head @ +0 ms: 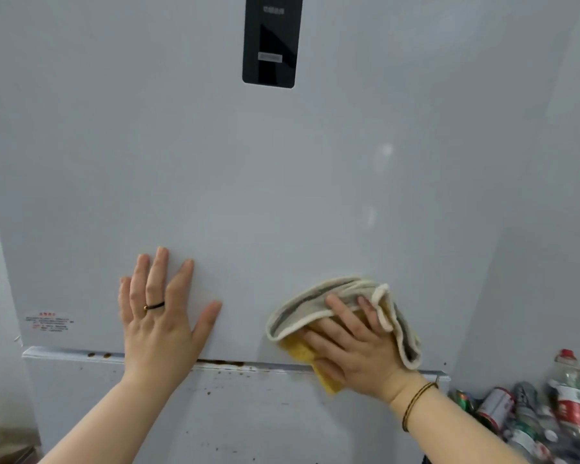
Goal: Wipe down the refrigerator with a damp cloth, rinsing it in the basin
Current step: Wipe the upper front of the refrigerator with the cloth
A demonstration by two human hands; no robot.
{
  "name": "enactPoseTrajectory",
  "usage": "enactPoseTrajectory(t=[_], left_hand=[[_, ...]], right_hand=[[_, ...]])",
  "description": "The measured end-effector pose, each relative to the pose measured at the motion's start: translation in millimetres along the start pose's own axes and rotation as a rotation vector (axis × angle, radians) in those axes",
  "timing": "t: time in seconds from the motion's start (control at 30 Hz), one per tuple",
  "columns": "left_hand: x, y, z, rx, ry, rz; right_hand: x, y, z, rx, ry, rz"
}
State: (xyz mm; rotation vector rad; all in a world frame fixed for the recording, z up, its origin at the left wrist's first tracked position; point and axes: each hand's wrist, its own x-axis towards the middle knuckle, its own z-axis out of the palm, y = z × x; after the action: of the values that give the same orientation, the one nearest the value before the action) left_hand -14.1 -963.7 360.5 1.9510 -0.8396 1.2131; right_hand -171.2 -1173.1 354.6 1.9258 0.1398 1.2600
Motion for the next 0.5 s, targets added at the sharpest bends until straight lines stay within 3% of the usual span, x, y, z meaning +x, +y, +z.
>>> enactPoseTrajectory(t=[0.13, 0.27, 0.33, 0.4, 0.5], left_hand=[[-1, 3, 2, -0.007, -0.019, -0.018], [-2, 7, 3, -0.028, -0.023, -0.05], [-2, 9, 4, -0.03, -0.016, -0.053], [-1, 12, 4, -0.049, -0.007, -0.058], [1, 14, 4, -0.071, -0.004, -0.068]], right_hand=[[5, 34, -6, -0.104, 0.062, 0.432], [16, -21, 2, -0.071, 0.047, 0.845], [22, -53, 6, -0.024, 0.011, 0.729], [19, -70, 8, -0.004, -0.033, 0.453], [0, -56, 9, -0.018, 0.0, 0.258]])
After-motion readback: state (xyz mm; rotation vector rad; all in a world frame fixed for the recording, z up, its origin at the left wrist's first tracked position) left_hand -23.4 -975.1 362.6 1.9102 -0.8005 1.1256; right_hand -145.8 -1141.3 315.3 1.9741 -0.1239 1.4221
